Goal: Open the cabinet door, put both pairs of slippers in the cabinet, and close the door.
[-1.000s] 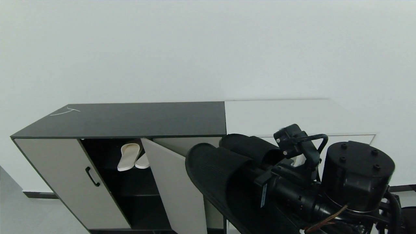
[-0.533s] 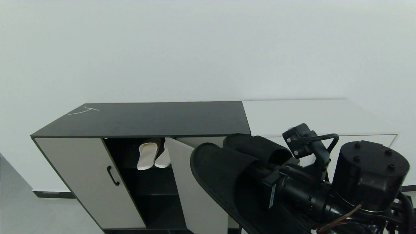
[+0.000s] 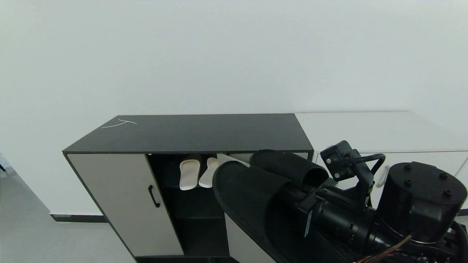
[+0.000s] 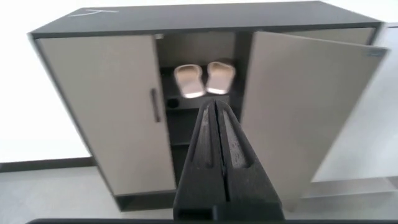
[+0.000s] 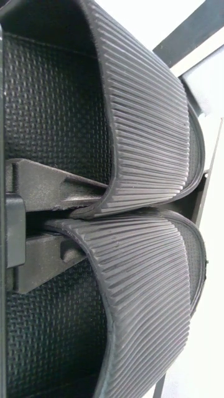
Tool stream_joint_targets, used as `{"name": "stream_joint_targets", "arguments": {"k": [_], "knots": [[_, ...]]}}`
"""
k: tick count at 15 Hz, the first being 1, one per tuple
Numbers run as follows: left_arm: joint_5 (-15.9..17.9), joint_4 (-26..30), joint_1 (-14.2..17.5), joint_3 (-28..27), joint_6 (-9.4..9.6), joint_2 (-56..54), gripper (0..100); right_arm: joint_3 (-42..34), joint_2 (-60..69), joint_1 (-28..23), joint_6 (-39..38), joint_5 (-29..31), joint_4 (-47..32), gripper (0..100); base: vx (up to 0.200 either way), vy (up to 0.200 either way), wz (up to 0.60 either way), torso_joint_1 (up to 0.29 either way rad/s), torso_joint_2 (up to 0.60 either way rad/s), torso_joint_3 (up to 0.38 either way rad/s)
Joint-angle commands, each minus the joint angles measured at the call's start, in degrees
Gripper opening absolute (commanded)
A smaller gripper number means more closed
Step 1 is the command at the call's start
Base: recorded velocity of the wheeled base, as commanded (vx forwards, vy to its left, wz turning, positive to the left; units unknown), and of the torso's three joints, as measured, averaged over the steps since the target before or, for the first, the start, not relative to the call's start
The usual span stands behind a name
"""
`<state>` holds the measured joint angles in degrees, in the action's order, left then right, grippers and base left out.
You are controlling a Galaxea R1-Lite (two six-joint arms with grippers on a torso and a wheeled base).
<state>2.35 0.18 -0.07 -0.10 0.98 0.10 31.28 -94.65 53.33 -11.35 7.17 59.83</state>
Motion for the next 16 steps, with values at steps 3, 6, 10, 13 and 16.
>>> {"name": "stream_joint_targets", "arguments": {"k": [3, 6, 10, 13, 16], "knots": [[0.02, -0.01, -0.01, 0.10, -0.01, 0.08, 0, -0.08, -0.36, 0.02, 0.36, 0.04, -0.07, 0, 0.000, 0.200, 0.00, 0.001, 0.00, 0.001], [0.02, -0.01, -0.01, 0.01, -0.01, -0.01, 0, -0.08, -0.45, 0.02, 0.45, 0.04, -0.07, 0, 0.000, 0.200, 0.00, 0.007, 0.00, 0.002], [0.02, -0.01, -0.01, 0.01, -0.01, -0.01, 0, -0.17, -0.45, 0.02, 0.45, 0.04, -0.07, 0, 0.000, 0.200, 0.00, 0.001, 0.00, 0.001], [0.02, -0.01, -0.01, 0.10, -0.01, -0.01, 0, -1.05, -0.45, 0.02, 1.68, -0.05, 0.02, 0, 0.000, 0.200, 0.00, 0.001, 0.00, 0.007], [0.02, -0.01, -0.01, 0.01, -0.01, -0.01, 0, -1.05, -0.45, 0.02, 1.77, -0.05, 0.02, 0, 0.000, 0.200, 0.00, 0.002, 0.01, 0.002]]}}
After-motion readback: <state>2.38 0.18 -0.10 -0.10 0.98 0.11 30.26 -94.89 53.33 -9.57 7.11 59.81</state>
